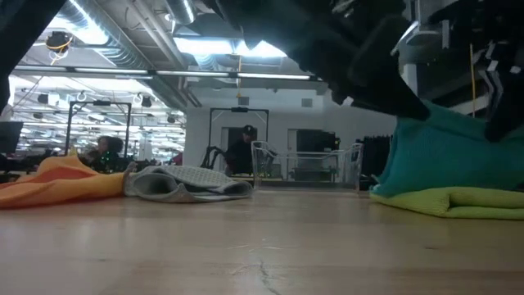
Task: Fold microfiber towels
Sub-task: Stack the blue microfiber towel on top of the green microfiber towel
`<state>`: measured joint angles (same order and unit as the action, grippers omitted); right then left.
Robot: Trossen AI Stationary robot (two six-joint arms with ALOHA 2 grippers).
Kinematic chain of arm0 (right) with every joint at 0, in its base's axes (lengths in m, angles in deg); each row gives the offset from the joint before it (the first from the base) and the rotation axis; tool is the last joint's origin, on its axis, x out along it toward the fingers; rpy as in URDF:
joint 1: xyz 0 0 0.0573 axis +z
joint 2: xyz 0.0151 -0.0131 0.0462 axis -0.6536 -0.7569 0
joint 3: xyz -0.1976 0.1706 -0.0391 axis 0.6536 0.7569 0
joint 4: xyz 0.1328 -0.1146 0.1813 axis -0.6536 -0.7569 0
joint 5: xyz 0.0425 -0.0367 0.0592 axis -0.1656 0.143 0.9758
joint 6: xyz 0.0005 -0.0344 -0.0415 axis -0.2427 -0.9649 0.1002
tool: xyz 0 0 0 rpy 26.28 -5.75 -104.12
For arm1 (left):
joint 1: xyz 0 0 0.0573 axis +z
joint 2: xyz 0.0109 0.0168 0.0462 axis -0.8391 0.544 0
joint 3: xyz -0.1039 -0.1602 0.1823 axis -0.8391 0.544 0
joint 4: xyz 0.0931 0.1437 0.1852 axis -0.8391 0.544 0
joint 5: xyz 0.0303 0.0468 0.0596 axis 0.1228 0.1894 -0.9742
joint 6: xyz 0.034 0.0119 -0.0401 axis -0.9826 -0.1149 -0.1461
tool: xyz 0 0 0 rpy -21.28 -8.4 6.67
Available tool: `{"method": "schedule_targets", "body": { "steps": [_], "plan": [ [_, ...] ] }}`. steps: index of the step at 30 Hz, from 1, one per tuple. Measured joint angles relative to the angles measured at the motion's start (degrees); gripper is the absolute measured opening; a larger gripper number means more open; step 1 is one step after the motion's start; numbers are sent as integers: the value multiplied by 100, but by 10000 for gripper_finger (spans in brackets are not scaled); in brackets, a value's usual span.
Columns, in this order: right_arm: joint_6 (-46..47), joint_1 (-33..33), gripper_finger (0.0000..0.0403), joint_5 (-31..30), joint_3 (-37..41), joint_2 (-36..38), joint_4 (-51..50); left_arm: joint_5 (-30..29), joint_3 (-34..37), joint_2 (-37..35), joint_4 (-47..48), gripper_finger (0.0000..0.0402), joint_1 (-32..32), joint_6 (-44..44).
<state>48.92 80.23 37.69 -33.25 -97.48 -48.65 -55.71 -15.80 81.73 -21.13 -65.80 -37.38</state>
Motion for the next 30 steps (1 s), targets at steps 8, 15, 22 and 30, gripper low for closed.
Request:
{"method": "schedule_targets", "body": {
  "steps": [8,15,22,30],
  "plan": [
    [-5,20,29,490,7,-11,697,245,0,8,76,4,-162,451],
    [27,22,85,1192,13,-13,869,714,-7,103,115,82,-195,962],
    [28,22,126,1877,13,-13,1497,908,2,106,186,136,-263,1258],
    [10,31,130,2384,9,-13,1857,986,0,74,765,139,-329,1405]
  ]
}}
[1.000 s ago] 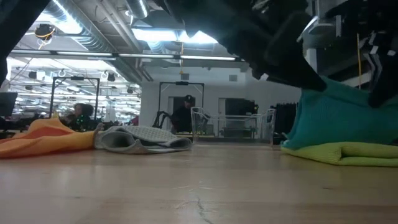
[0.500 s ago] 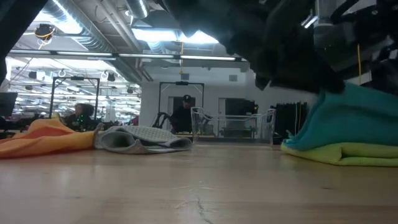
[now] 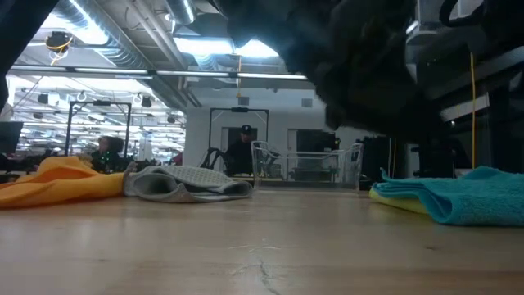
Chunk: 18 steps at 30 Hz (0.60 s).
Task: Fold microfiber towels
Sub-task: Stack the blue microfiber towel on top of the green microfiber towel
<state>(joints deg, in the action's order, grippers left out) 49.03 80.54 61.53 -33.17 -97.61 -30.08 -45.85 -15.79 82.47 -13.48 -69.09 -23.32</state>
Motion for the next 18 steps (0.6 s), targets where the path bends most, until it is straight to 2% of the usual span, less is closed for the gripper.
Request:
{"method": "schedule_targets", "body": {
  "steps": [3,9,13,18],
  "plan": [
    [0,0,131,-51,0,0,4,-21,2,0,558,139,111,241],
    [-4,0,131,-514,-9,0,15,-283,2,7,1254,139,393,116],
    [-4,0,131,-777,-9,0,15,-227,-7,219,1307,139,590,58],
    [22,-27,131,-1642,-11,0,17,-2,-27,449,1012,139,735,-7]
  ]
}}
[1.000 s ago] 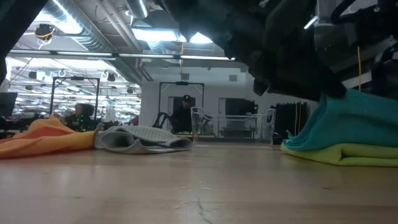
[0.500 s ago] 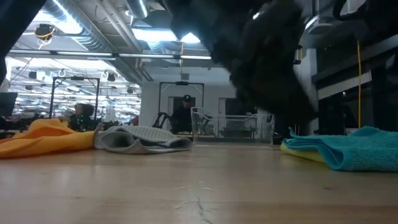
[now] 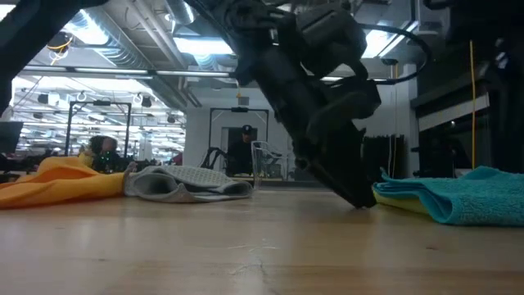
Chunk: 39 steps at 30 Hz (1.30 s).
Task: Fold microfiber towels
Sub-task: Stack the blue microfiber towel on top of the green microfiber towel
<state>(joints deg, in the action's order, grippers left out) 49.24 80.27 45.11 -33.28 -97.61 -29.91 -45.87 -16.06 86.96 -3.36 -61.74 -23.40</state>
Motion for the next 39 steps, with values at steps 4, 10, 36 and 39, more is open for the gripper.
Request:
{"method": "schedule_targets", "body": {
  "steps": [4,10,36,39],
  "plan": [
    [-6,-216,131,-423,-2,-109,11,-54,13,9,-197,137,7,-115],
    [-230,-698,131,-521,0,-580,-2,-319,15,52,-303,125,1,-397],
    [-282,-1033,131,-1144,0,-868,127,-669,37,99,-1448,122,11,-615],
    [-286,-1029,131,-1175,0,-863,129,-648,39,99,-1529,121,-13,-610]
  ]
}}
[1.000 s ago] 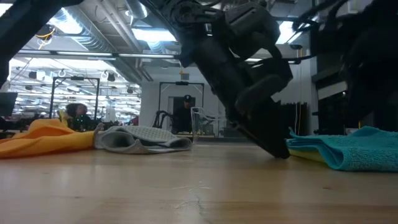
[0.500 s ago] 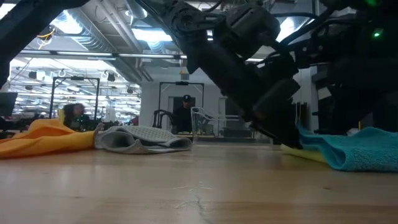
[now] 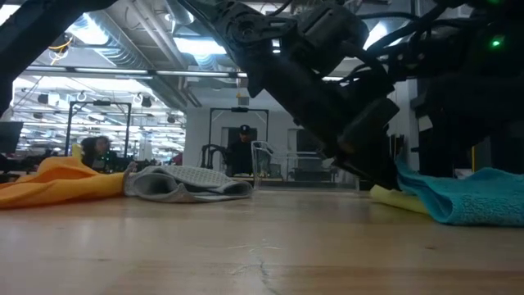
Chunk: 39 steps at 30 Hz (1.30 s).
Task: Fold microfiber towels
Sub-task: Stack the blue microfiber towel on top of the green microfiber towel
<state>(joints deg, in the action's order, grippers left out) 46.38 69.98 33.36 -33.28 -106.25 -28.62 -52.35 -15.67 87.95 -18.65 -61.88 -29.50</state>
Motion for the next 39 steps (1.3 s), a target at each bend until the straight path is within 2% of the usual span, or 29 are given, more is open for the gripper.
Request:
{"method": "schedule_targets", "body": {
  "steps": [8,14,28,33,39],
  "plan": [
    [-21,4,131,-22,0,0,47,122,2,0,-57,121,-10,-23],
    [-186,11,131,-222,-2,23,88,736,22,0,-392,121,-10,-66],
    [-79,31,131,-547,-9,36,-90,787,22,-11,-556,121,84,-391],
    [-28,17,131,-543,-7,337,-153,1080,9,-35,-792,121,143,-417],
    [-34,5,131,-652,-17,628,-485,902,1,-114,-1052,121,172,-559]
  ]
}}
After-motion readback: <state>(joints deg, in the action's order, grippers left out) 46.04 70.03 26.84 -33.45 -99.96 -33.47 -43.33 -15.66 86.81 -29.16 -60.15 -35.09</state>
